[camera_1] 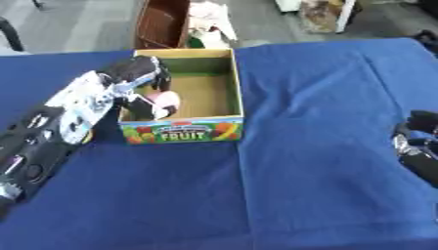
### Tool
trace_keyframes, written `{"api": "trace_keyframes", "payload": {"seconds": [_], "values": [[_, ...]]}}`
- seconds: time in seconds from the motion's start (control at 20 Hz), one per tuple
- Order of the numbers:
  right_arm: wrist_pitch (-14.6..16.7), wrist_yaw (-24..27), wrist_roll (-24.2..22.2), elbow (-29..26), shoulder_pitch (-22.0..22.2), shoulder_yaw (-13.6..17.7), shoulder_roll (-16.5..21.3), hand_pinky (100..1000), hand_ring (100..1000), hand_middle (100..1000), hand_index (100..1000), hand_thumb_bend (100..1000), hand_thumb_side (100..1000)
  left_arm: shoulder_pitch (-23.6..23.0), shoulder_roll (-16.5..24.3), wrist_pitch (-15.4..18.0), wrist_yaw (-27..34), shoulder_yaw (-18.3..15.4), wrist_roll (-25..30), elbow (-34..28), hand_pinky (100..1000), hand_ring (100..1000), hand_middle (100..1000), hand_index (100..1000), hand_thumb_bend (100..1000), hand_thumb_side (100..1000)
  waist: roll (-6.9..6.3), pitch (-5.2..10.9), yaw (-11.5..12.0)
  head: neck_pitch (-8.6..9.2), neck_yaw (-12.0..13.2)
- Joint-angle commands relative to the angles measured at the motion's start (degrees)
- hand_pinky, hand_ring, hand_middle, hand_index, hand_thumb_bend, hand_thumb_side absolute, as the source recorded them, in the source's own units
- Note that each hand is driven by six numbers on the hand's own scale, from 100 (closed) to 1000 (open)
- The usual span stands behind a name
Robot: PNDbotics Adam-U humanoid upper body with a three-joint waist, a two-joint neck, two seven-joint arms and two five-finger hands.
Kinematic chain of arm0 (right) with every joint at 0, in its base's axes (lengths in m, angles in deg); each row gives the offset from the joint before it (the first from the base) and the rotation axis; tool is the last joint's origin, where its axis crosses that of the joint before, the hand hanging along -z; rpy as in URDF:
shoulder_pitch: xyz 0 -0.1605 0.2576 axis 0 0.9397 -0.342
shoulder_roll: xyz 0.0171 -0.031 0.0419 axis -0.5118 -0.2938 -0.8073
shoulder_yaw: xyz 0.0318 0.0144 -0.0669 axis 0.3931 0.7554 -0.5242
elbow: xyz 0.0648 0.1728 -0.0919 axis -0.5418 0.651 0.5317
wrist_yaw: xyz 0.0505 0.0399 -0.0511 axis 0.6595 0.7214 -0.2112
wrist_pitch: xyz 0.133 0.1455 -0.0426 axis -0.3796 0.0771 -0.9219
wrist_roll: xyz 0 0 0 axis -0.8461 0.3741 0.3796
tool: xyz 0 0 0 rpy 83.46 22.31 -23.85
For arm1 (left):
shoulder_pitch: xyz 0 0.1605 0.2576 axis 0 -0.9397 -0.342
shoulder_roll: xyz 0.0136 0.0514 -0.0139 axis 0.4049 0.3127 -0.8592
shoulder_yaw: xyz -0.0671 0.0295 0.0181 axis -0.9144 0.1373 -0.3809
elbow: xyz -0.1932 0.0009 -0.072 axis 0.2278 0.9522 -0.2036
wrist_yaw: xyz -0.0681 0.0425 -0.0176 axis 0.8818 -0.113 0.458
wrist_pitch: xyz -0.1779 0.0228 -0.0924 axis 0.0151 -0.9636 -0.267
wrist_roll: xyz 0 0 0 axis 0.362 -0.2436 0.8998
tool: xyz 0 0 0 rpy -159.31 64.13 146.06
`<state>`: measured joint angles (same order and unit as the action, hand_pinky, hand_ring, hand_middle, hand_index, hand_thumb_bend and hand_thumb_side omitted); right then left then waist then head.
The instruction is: Pick up objects on the table and place them in the box.
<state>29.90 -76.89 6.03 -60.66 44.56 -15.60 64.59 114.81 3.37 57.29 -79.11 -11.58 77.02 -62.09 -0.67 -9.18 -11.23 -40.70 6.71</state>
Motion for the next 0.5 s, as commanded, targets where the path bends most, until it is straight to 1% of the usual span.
{"api": "trace_keyframes", "payload": {"seconds": [0.05, 0.2, 0.3, 0.5], "values": [[0.1, 0.0, -0.2, -0.4, -0.8, 0.2, 0.9, 560, 727, 647, 729, 179, 100, 0.4, 1.9, 0.9, 1.1, -0.3, 1.6, -2.1, 677, 614, 663, 831, 717, 238, 0.1, 0.91, 0.1, 0.71, 0.0], [0.1, 0.0, -0.2, -0.4, -0.7, 0.2, 0.9, 560, 727, 646, 729, 179, 100, -0.3, 3.0, 1.0, 2.3, -1.1, 1.9, -5.2, 687, 626, 694, 851, 753, 242, 0.14, 0.93, 0.4, 0.7, -0.1], [0.1, 0.0, -0.1, -0.4, -0.7, 0.3, 0.9, 559, 726, 646, 728, 179, 100, -0.9, 4.2, 0.3, 3.4, -2.0, 1.7, -8.4, 686, 621, 689, 843, 739, 243, 0.15, 0.95, 0.6, 0.67, -0.2], [0.1, -0.1, 0.1, -0.4, -0.4, 0.5, 1.1, 559, 726, 645, 728, 180, 100, -3.1, 8.3, -3.1, 6.8, -5.8, -0.1, -17.5, 672, 583, 631, 771, 699, 242, 0.12, 1.07, 1.2, 0.56, -0.8]]}}
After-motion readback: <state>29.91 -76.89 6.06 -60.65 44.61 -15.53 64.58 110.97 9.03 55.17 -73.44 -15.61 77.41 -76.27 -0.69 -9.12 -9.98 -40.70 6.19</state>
